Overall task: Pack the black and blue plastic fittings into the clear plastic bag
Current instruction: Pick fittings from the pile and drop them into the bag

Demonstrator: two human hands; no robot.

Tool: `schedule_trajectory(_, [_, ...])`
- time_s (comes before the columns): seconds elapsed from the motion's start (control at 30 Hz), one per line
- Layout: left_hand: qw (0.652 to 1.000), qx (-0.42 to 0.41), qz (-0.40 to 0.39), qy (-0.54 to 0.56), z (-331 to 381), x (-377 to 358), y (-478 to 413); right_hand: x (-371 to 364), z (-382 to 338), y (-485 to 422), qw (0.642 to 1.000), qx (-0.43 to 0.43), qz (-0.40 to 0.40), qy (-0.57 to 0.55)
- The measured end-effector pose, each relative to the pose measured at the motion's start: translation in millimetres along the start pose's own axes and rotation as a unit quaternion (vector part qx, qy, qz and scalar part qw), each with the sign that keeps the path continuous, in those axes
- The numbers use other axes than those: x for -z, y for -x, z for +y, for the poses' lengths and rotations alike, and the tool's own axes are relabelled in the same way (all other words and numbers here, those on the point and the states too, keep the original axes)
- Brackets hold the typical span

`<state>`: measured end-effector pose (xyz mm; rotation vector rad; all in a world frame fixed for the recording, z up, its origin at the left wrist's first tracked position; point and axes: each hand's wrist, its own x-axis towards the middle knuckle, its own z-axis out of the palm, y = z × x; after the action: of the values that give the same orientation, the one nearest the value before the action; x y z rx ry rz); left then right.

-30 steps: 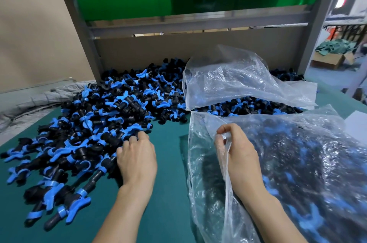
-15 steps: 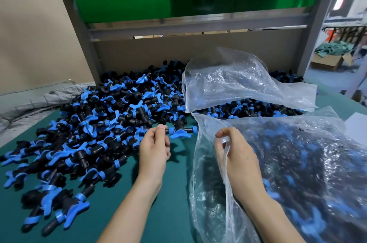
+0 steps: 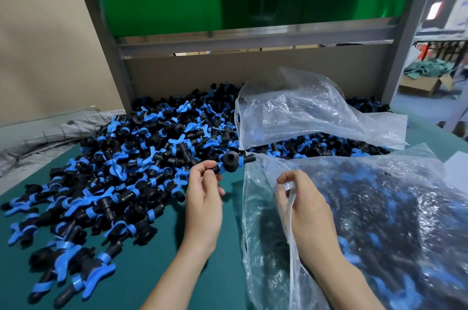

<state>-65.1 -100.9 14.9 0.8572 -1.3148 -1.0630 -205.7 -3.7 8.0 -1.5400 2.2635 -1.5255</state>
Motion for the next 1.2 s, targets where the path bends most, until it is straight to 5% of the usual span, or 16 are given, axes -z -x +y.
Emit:
schedule_trajectory(0.73, [0.999, -0.023, -0.007, -0.029, 5.4, 4.2, 5.2, 1.9, -3.2, 1.2, 1.000, -0.001, -0.006, -0.008])
schedule_trajectory(1.2, [0.953, -0.202, -0.078, -0.210, 4.0, -2.9, 18.5, 14.5, -25.6, -4.4, 0.994, 0.066, 0.069, -0.046])
